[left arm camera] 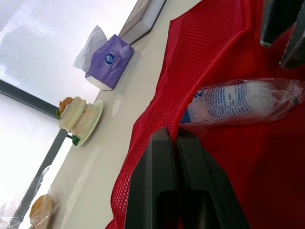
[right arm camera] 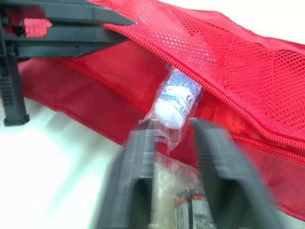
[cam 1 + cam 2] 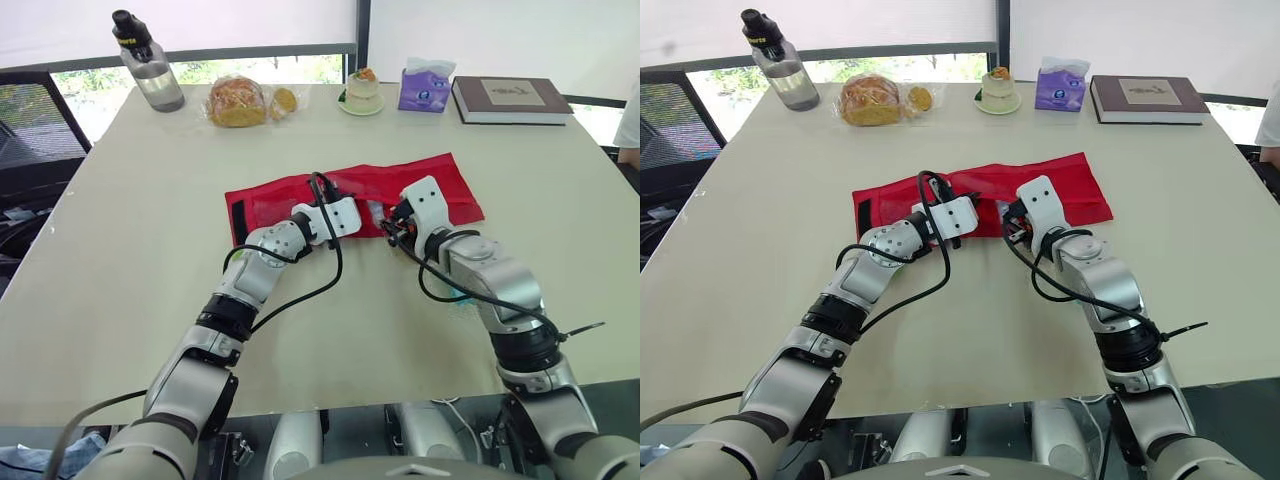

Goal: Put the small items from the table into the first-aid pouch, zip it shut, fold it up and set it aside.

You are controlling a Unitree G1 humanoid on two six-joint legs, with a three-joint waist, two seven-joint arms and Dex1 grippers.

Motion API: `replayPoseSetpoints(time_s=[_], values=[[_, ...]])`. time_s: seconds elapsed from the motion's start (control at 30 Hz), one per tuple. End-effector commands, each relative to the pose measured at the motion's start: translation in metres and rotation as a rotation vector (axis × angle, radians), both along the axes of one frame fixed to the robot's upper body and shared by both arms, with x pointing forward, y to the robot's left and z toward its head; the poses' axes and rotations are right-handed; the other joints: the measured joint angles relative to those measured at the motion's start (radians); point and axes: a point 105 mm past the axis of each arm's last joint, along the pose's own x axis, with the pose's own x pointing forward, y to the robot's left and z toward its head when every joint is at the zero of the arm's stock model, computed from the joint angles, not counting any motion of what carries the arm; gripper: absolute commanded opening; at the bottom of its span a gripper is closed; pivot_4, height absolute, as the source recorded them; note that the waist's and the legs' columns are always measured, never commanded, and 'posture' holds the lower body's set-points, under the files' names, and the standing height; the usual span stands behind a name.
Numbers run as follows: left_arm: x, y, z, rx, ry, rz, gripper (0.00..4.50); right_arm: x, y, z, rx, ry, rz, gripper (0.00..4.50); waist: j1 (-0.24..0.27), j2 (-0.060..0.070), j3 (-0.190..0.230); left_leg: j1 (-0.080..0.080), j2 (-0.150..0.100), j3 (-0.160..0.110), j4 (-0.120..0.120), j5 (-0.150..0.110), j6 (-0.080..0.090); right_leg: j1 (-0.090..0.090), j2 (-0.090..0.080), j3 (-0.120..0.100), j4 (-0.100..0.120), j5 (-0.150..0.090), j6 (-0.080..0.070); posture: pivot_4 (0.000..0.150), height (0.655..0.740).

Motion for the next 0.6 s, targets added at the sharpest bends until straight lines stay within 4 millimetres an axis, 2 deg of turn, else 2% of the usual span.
replayPoseSetpoints(time_s=[0.03,0.17,0.33,0.6], values=[[0.0,-0.004,0.019,-0.036,-0.057,-0.02,0.0,-0.001,-0.006,0.016,0.018,-0.06,0.012,0.08,0.001,0.0,0.0,0.0,0.0,0.0,0.0,0.0,0.0,0.0,0.0,0.0,0.0,0.0,0.0,0.15,0.74],[0.0,-0.004,0.019,-0.037,-0.058,-0.022,0.0,0.007,-0.011,0.006,-0.022,-0.058,-0.003,0.08,0.001,0.0,0.0,0.0,0.0,0.0,0.0,0.0,0.0,0.0,0.0,0.0,0.0,0.0,0.0,0.15,0.74],[0.0,-0.006,0.02,-0.039,-0.061,-0.024,0.0,0.015,-0.003,-0.006,-0.037,-0.057,0.008,0.08,0.0,0.0,0.0,0.0,0.0,0.0,0.0,0.0,0.0,0.0,0.0,0.0,0.0,0.0,0.0,0.15,0.74],[-0.001,-0.006,0.021,-0.038,-0.064,-0.027,0.0,0.029,0.039,0.002,0.031,-0.109,0.068,0.08,0.0,0.0,0.0,0.0,0.0,0.0,0.0,0.0,0.0,0.0,0.0,0.0,0.0,0.0,0.0,0.15,0.74]])
